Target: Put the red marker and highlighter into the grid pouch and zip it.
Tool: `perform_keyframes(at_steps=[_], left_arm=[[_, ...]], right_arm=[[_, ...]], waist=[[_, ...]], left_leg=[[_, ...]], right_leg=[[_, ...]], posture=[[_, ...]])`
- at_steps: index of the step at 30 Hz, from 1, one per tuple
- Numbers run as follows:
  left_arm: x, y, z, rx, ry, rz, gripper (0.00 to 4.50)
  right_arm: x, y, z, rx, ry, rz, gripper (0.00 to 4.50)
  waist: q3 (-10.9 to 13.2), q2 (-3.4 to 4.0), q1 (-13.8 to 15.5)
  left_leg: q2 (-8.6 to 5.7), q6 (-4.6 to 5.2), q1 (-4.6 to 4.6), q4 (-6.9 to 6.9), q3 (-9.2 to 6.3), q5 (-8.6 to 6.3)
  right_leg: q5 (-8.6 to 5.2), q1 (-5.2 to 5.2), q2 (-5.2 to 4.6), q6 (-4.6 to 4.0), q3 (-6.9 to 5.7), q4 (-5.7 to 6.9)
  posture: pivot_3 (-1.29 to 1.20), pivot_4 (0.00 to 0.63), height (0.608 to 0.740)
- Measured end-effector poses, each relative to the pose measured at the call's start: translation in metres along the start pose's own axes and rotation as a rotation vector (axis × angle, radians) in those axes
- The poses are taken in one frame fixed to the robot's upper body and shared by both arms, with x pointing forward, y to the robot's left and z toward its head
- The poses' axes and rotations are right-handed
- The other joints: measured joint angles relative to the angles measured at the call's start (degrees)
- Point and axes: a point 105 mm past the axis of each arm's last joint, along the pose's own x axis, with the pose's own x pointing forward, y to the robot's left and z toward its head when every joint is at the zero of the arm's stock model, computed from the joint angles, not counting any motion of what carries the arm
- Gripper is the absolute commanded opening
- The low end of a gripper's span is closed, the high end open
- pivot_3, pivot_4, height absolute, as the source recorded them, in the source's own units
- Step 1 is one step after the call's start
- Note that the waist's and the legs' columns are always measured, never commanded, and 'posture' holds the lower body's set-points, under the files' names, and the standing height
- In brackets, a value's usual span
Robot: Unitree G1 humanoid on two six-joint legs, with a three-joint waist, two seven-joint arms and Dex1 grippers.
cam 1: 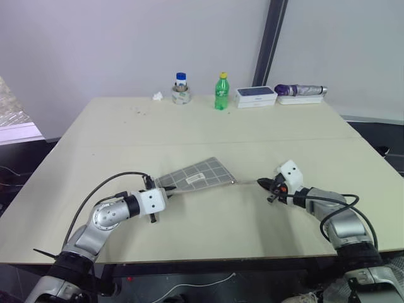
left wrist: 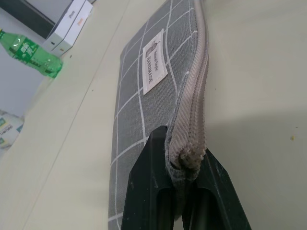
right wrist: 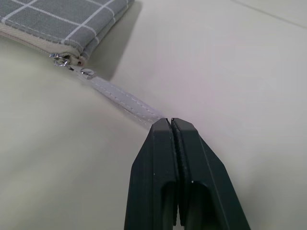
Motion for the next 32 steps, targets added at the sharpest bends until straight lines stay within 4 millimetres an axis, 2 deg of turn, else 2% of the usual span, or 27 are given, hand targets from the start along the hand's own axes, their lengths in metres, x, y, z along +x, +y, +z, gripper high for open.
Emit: perform_keyframes(at_steps=[2, 3, 5, 6, 8, 10, 11, 14, 16, 20, 26, 32], left_arm=[[0.000, -0.001, -0.001, -0.048, -0.002, -0.007, 0.73], [-0.002, -0.001, -0.002, -0.095, -0.005, -0.016, 1.13], [-0.006, -0.007, -0.002, -0.192, -0.025, -0.042, 1.98], [-0.006, -0.007, -0.001, -0.214, -0.036, -0.038, 2.62], [-0.007, -0.002, 0.004, -0.235, -0.063, -0.009, 3.57], [-0.016, 0.009, 0.010, -0.257, -0.094, 0.046, 4.49], [-0.023, 0.013, 0.012, -0.278, -0.103, 0.073, 4.50], [-0.057, 0.013, 0.003, -0.471, -0.077, 0.165, 4.50], [-0.071, 0.005, -0.009, -0.593, -0.011, 0.192, 4.50], [-0.096, -0.006, -0.021, -0.697, 0.071, 0.247, 4.50], [-0.140, 0.018, -0.041, -0.683, 0.165, 0.387, 4.50], [-0.164, 0.028, -0.058, -0.701, 0.188, 0.466, 4.50]], right_arm=[[-0.001, 0.002, 0.000, 0.005, 0.002, 0.020, 0.00], [-0.001, 0.004, -0.001, 0.016, 0.006, 0.037, 0.58], [-0.004, 0.006, -0.002, 0.046, 0.009, 0.059, 1.24], [-0.005, 0.006, -0.004, 0.047, 0.014, 0.065, 1.87], [-0.007, 0.008, -0.005, 0.047, 0.014, 0.082, 2.81], [-0.017, 0.008, -0.001, 0.022, 0.008, 0.109, 3.85], [-0.025, 0.004, 0.001, 0.018, 0.000, 0.103, 4.44], [-0.061, -0.009, 0.007, 0.009, -0.029, 0.061, 4.48], [-0.075, -0.005, 0.010, 0.014, -0.058, 0.067, 4.48], [-0.089, 0.003, 0.012, 0.038, -0.095, 0.081, 4.48], [-0.104, -0.005, 0.015, 0.011, -0.079, 0.065, 4.48], [-0.108, -0.014, 0.010, 0.012, -0.073, 0.033, 4.48]], waist=[[0.00, 0.00, 0.02], [0.00, 0.00, 0.00], [0.00, 0.00, -0.09], [0.00, 0.00, -0.07], [0.00, 0.00, 0.02], [0.01, 0.01, 0.06], [0.01, 0.01, 0.06], [0.00, 0.02, 0.04], [0.00, 0.02, -0.07], [0.00, 0.02, 0.29], [-0.01, 0.04, 0.58], [-0.01, 0.04, 0.44]], left_leg=[[0.00, 0.00, 0.00, 0.01, 0.00, 0.00], [0.00, 0.00, 0.00, 0.01, 0.00, 0.00], [0.01, 0.00, 0.00, 0.00, 0.00, 0.00], [0.01, 0.00, 0.00, 0.00, -0.01, 0.00], [0.01, 0.00, 0.00, 0.02, -0.02, 0.00], [0.00, 0.02, -0.02, 0.01, 0.00, -0.01], [0.00, 0.05, -0.02, 0.01, 0.00, -0.03], [0.04, 0.10, -0.02, -0.04, 0.00, -0.06], [0.09, 0.10, 0.01, -0.03, 0.01, -0.06], [0.08, 0.09, 0.03, 0.02, 0.00, -0.06], [0.06, 0.13, 0.03, 0.01, 0.00, -0.10], [0.06, 0.24, 0.01, -0.04, 0.03, -0.18]], right_leg=[[0.00, 0.01, 0.00, 0.00, 0.00, 0.00], [0.00, 0.01, 0.00, 0.00, 0.00, 0.00], [0.00, 0.01, 0.00, 0.00, 0.00, 0.00], [0.00, 0.00, 0.00, 0.00, 0.00, 0.00], [0.00, 0.01, 0.00, -0.01, 0.00, 0.00], [0.00, 0.00, -0.03, 0.00, 0.01, -0.02], [0.00, 0.02, -0.03, 0.00, 0.01, -0.06], [-0.01, 0.06, -0.02, -0.01, 0.02, -0.23], [-0.01, 0.09, 0.01, -0.02, 0.02, -0.23], [0.01, 0.13, -0.01, -0.04, 0.02, -0.22], [0.01, 0.10, -0.05, -0.05, 0.00, -0.44], [0.02, 0.11, -0.07, -0.03, -0.01, -0.69]], posture=[[0.00, 0.150, 0.740], [0.00, 0.150, 0.740], [0.00, 0.150, 0.740], [0.00, 0.150, 0.740], [0.00, 0.150, 0.740], [0.00, 0.150, 0.740], [0.00, 0.150, 0.740], [0.00, 0.150, 0.740], [0.00, 0.150, 0.740], [0.00, 0.150, 0.740], [0.00, 0.150, 0.740], [0.00, 0.150, 0.740]])
